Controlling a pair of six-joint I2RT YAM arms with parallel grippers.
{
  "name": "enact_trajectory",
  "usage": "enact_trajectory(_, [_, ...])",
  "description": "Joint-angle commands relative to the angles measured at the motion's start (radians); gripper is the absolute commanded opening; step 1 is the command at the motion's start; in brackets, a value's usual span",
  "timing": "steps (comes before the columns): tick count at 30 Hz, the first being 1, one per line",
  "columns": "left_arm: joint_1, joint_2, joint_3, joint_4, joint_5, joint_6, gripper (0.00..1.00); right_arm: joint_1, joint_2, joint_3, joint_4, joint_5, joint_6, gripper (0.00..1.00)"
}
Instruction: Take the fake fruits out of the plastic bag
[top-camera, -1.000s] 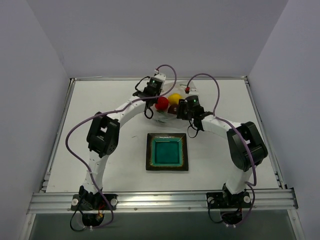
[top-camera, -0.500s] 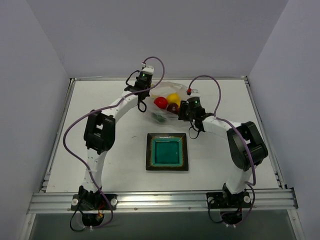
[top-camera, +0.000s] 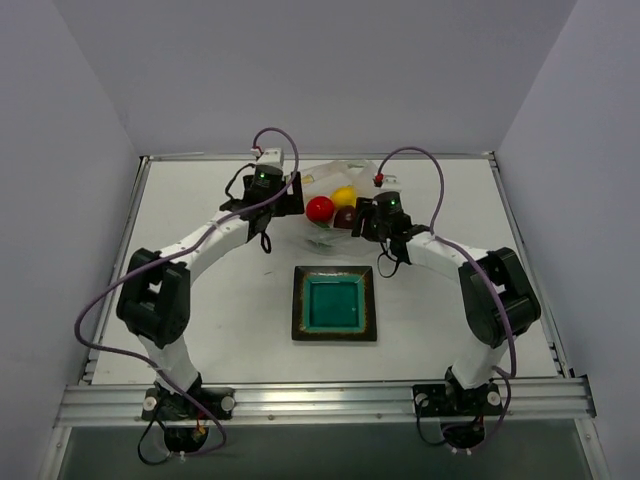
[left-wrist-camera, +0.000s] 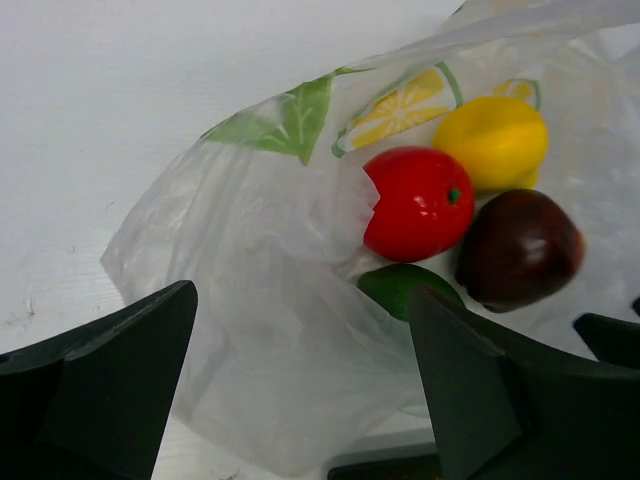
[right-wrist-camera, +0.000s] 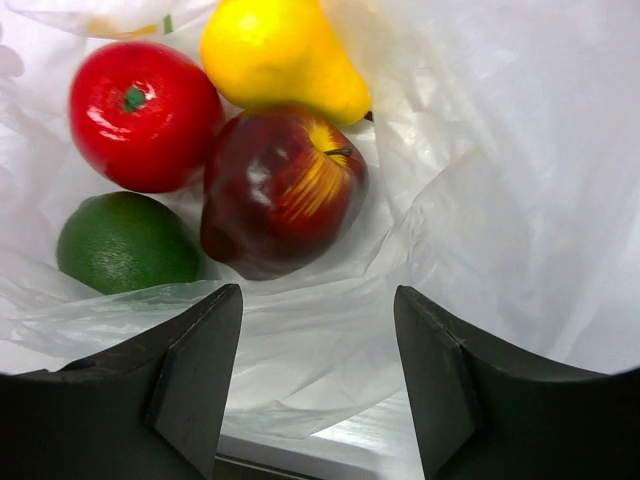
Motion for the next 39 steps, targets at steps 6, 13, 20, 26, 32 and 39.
enact_trajectory(6, [-0.046,-0.299,-0.206,0.154,-0.077,-0.189,0.85,0.044,-0.071,0.057,-0.025,0.082,0.012,0.58])
enact_trajectory(13, [-0.102,-0.334,-0.342,0.203,-0.101,-0.264,0.87,0.066,-0.080,0.081,-0.025,0.146,0.018,0.62])
enact_trajectory(20, [-0.102,-0.354,-0.424,0.313,-0.059,-0.284,0.91,0.087,-0.016,0.166,-0.063,0.158,-0.054,0.66])
enact_trajectory(26, [-0.067,-0.324,-0.445,0.402,-0.013,-0.264,0.93,0.096,0.076,0.268,-0.114,0.144,-0.120,0.60])
enact_trajectory(32, [-0.021,-0.255,-0.442,0.480,0.110,-0.226,0.86,0.092,0.207,0.393,-0.204,0.138,-0.193,0.66])
enact_trajectory(39, [-0.020,-0.239,-0.459,0.485,0.119,-0.166,0.76,0.092,0.283,0.448,-0.218,0.177,-0.198,0.79])
